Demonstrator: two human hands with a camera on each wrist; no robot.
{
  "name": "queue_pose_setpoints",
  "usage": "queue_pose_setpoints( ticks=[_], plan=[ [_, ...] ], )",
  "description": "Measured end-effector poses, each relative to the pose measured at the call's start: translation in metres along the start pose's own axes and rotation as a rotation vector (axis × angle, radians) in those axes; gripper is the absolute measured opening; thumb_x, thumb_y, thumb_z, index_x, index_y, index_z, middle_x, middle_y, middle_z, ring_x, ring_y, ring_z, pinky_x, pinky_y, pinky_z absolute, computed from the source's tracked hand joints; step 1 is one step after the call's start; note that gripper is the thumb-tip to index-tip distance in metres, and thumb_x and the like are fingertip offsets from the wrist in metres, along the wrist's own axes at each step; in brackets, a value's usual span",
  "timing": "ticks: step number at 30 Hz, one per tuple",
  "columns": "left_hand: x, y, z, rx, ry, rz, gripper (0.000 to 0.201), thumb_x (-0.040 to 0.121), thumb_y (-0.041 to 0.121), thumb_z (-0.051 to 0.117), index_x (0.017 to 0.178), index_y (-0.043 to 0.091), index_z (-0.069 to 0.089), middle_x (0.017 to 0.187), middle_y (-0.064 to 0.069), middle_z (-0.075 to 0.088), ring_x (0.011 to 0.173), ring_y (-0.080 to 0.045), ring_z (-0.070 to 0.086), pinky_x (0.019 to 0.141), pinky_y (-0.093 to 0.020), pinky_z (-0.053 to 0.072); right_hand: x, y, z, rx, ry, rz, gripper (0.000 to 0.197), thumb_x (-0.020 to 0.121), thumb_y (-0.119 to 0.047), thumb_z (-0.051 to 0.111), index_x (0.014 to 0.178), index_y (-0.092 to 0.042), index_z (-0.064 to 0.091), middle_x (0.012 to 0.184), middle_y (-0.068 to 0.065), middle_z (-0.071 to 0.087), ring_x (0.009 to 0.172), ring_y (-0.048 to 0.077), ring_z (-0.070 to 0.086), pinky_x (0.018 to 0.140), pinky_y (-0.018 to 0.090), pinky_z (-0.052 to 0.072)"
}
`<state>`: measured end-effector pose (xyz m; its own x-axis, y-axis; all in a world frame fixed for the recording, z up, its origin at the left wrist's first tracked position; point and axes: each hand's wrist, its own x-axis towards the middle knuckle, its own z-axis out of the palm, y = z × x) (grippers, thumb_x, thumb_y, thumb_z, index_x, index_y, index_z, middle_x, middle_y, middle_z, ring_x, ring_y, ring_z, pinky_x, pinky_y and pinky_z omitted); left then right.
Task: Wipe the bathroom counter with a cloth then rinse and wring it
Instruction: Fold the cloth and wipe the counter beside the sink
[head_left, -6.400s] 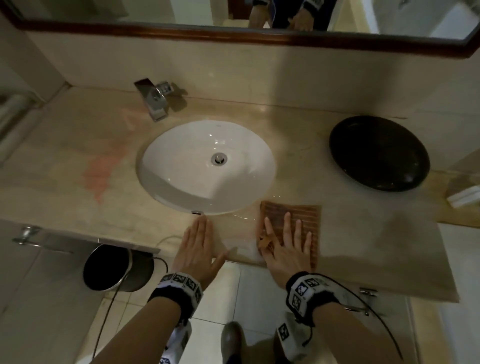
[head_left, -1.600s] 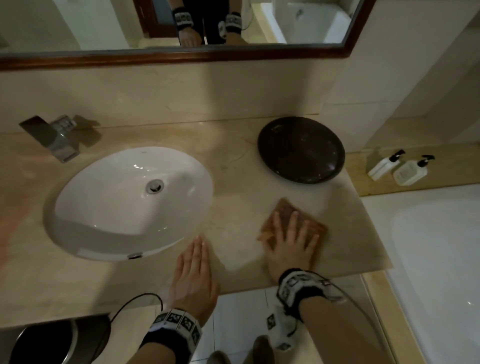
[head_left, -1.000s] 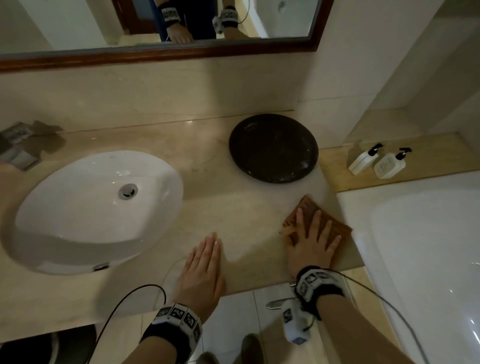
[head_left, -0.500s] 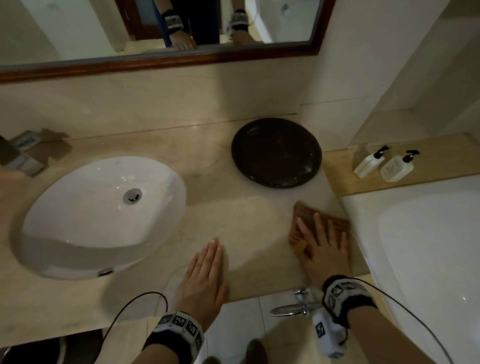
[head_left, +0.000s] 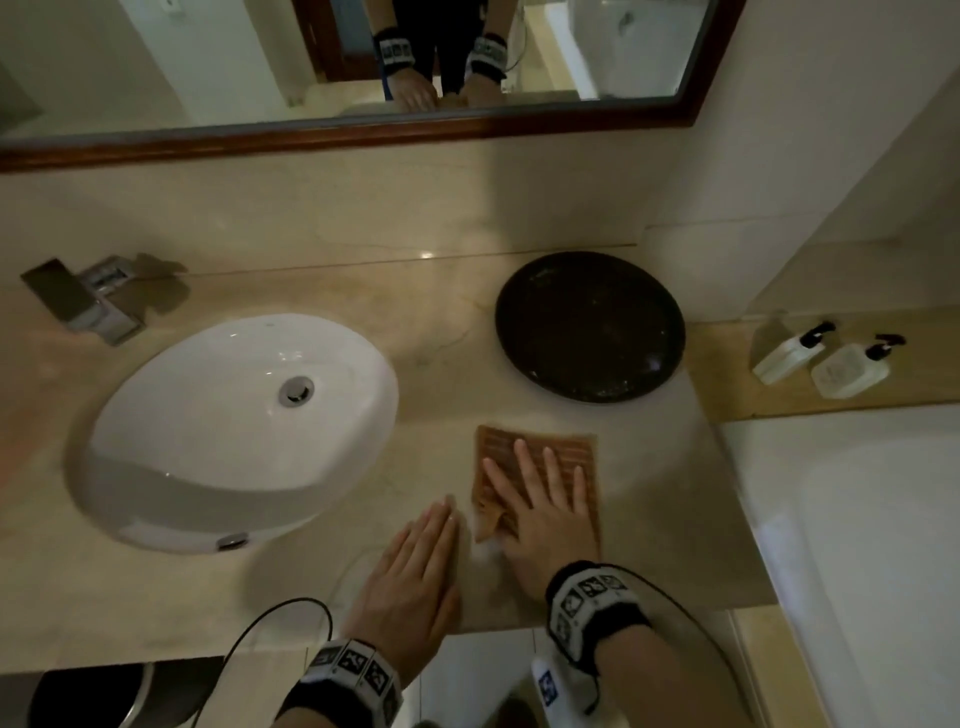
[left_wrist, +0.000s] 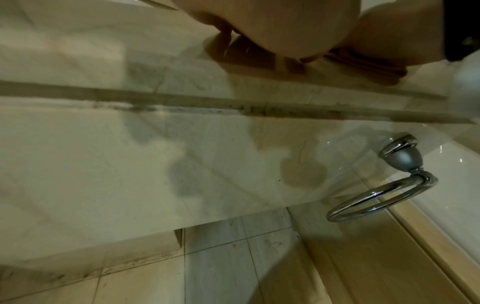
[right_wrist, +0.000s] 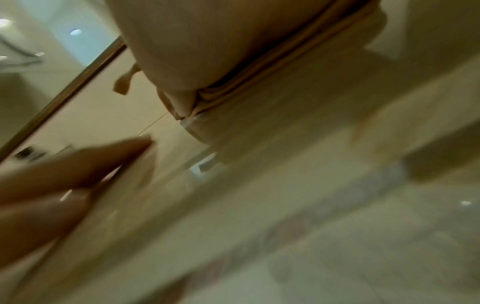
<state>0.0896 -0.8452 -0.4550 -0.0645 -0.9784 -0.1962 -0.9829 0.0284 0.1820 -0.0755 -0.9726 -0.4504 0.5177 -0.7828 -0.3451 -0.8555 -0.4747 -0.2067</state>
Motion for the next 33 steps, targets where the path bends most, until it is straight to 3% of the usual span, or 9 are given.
queue_pose_setpoints(
  ticks=[6, 12, 17, 20, 25, 27, 29, 31, 33],
  plan=[
    [-0.001, -0.035, -0.007, 0.061, -0.019, -0.136, 0.071, 0.089, 0.047, 0.042, 0.147, 0.009, 0.031, 0.155, -0.008, 0.027, 0.141, -0.022, 0.030, 0.111, -0.037, 0.014, 0.004, 0.012, -0.002, 0.002, 0.022, 0.275, 0.075, 0.093, -0.060, 0.025, 0.142, -0.044, -0.029, 0.157, 0.004, -0.027, 0.145, 0.037, -0.016, 0.114, 0.062, -0.005],
    [0.001, -0.057, -0.005, 0.001, -0.021, -0.031, 0.068, 0.089, 0.043, 0.042, 0.146, 0.007, 0.034, 0.155, -0.010, 0.026, 0.141, -0.024, 0.031, 0.110, -0.036, 0.018, 0.022, -0.050, 0.007, -0.024, -0.017, 0.133, 0.079, 0.075, -0.067, 0.042, 0.148, -0.038, 0.030, 0.154, 0.012, 0.032, 0.135, 0.044, 0.035, 0.105, 0.063, 0.016],
    [0.002, -0.063, -0.013, -0.082, 0.016, -0.019, 0.064, 0.086, 0.043, 0.043, 0.140, 0.009, 0.044, 0.148, -0.008, 0.041, 0.134, -0.021, 0.042, 0.106, -0.034, 0.024, 0.098, -0.084, -0.009, -0.073, 0.001, 0.035, 0.072, 0.072, -0.068, -0.003, 0.134, -0.049, -0.035, 0.157, 0.000, -0.026, 0.146, 0.034, -0.014, 0.113, 0.058, -0.012],
    [0.003, -0.069, -0.021, -0.098, 0.001, 0.019, 0.065, 0.081, 0.044, 0.047, 0.137, 0.010, 0.050, 0.145, -0.007, 0.045, 0.132, -0.019, 0.045, 0.105, -0.031, 0.025, 0.133, -0.089, -0.018, -0.110, -0.012, 0.055, 0.071, 0.070, -0.066, -0.007, 0.133, -0.049, -0.034, 0.158, -0.001, -0.024, 0.146, 0.032, -0.015, 0.115, 0.058, -0.008],
    [0.005, -0.077, -0.018, -0.092, -0.065, 0.090, 0.068, 0.082, 0.043, 0.048, 0.140, 0.006, 0.046, 0.148, -0.009, 0.040, 0.134, -0.021, 0.042, 0.106, -0.033, 0.026, 0.110, -0.090, -0.013, -0.113, -0.048, 0.039, 0.072, 0.088, -0.065, 0.019, 0.139, -0.048, -0.029, 0.159, 0.000, -0.022, 0.147, 0.033, -0.012, 0.113, 0.056, -0.011],
    [0.006, -0.077, -0.026, -0.106, -0.111, 0.085, 0.070, 0.086, 0.044, 0.043, 0.143, 0.003, 0.039, 0.151, -0.012, 0.033, 0.138, -0.024, 0.036, 0.114, -0.037, 0.026, 0.080, -0.094, -0.003, -0.121, -0.029, 0.036, 0.075, 0.085, -0.066, 0.024, 0.148, -0.044, -0.010, 0.162, 0.005, 0.007, 0.145, 0.038, 0.017, 0.110, 0.058, 0.003],
    [0.006, -0.078, -0.032, -0.012, -0.125, 0.149, 0.072, 0.095, 0.043, 0.032, 0.151, 0.003, 0.010, 0.157, -0.010, 0.000, 0.146, -0.025, 0.003, 0.120, -0.041, 0.003, 0.058, -0.096, 0.006, -0.123, -0.064, 0.081, 0.076, 0.082, -0.061, 0.034, 0.151, -0.038, 0.014, 0.156, 0.007, 0.027, 0.135, 0.038, 0.039, 0.104, 0.059, 0.017],
    [0.006, -0.082, -0.040, 0.001, -0.122, 0.209, 0.072, 0.099, 0.042, 0.023, 0.147, 0.006, -0.016, 0.150, -0.006, -0.025, 0.139, -0.023, -0.023, 0.109, -0.039, -0.020, 0.049, -0.099, 0.010, -0.093, -0.095, 0.112, 0.077, 0.079, -0.059, 0.038, 0.151, -0.038, 0.018, 0.156, 0.006, 0.027, 0.134, 0.038, 0.041, 0.102, 0.059, 0.019],
    [0.008, -0.083, -0.048, 0.014, -0.123, 0.233, 0.070, 0.099, 0.043, 0.019, 0.143, 0.007, -0.022, 0.145, -0.006, -0.030, 0.136, -0.022, -0.027, 0.104, -0.038, -0.024, 0.054, -0.099, 0.006, -0.063, -0.050, 0.102, 0.075, 0.082, -0.060, 0.031, 0.151, -0.044, 0.003, 0.161, 0.004, 0.007, 0.142, 0.038, 0.027, 0.107, 0.059, 0.010]
  ],
)
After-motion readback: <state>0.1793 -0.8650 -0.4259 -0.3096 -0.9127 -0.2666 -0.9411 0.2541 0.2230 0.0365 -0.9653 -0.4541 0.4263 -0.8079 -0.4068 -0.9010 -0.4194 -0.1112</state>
